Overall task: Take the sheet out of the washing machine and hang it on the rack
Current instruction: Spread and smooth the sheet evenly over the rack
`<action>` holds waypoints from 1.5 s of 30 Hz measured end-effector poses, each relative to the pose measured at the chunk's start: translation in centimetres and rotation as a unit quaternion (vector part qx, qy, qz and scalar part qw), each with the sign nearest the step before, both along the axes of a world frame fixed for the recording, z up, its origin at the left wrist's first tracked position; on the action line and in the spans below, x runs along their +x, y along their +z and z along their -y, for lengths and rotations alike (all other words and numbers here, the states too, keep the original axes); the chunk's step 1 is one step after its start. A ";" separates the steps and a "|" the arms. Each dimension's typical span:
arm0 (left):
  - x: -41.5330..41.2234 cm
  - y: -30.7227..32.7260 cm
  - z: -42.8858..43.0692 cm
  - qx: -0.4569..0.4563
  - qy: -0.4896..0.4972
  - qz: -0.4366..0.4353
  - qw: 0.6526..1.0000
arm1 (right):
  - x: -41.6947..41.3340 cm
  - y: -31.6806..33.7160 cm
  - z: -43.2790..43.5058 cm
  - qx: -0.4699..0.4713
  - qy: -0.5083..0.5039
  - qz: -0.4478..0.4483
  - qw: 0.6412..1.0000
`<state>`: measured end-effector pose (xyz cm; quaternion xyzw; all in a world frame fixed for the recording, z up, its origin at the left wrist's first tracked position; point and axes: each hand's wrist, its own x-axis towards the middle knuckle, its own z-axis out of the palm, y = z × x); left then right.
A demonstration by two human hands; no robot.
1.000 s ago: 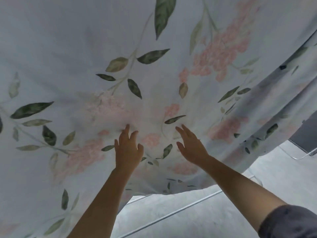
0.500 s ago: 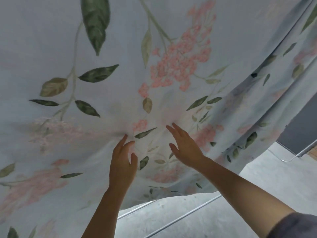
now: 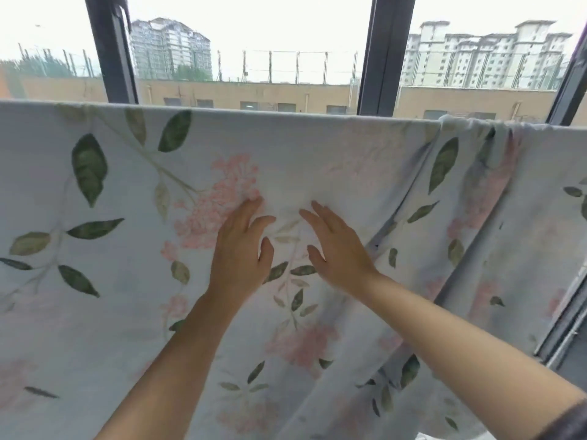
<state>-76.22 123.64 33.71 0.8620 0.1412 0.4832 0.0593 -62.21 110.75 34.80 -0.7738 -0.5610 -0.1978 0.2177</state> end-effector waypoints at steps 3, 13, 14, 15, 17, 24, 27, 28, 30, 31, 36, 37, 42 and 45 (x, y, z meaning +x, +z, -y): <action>1.1 4.6 1.1 0.110 0.033 0.044 0.992 | 1.4 3.9 1.3 0.103 0.001 0.044 0.994; 7.0 16.0 2.0 0.182 0.119 -0.040 0.975 | 6.5 10.7 0.8 0.288 0.010 0.184 0.940; 7.9 16.6 2.2 0.190 0.118 -0.047 0.973 | 7.1 11.3 0.9 0.294 0.006 0.195 0.936; 8.3 16.8 2.5 0.195 0.112 -0.050 0.973 | 7.4 11.7 1.1 0.291 0.002 0.206 0.934; 9.8 17.4 3.2 0.206 0.093 -0.047 0.973 | 9.1 12.7 2.0 0.287 -0.029 0.219 0.932; 16.5 18.1 7.2 0.245 0.053 -0.038 0.967 | 17.3 15.2 7.7 0.248 -0.117 0.146 0.950; 19.6 18.2 8.8 0.249 0.052 -0.052 0.966 | 20.2 16.1 9.8 0.231 -0.106 0.136 0.957; 20.5 18.3 9.2 0.247 0.053 -0.051 0.966 | 20.7 16.4 10.5 0.222 -0.096 0.133 0.961; 22.0 18.2 10.3 0.223 0.059 -0.036 0.972 | 22.2 16.7 11.9 0.196 -0.067 0.138 0.968; 22.3 18.2 10.5 0.204 0.060 -0.023 0.977 | 22.7 16.8 12.2 0.188 -0.059 0.145 0.970; 22.5 18.1 12.0 0.132 0.087 0.031 0.987 | 24.9 15.8 12.4 0.236 -0.025 0.211 0.948; 22.4 18.1 12.1 0.121 0.097 0.047 0.987 | 25.2 15.5 12.5 0.248 -0.014 0.219 0.944; 20.8 19.3 11.2 0.007 0.181 0.204 0.962 | 24.5 15.4 11.9 0.284 -0.054 0.268 0.919; 20.3 19.4 11.5 -0.055 0.261 0.157 0.951 | 24.2 15.2 11.7 0.291 -0.037 0.239 0.925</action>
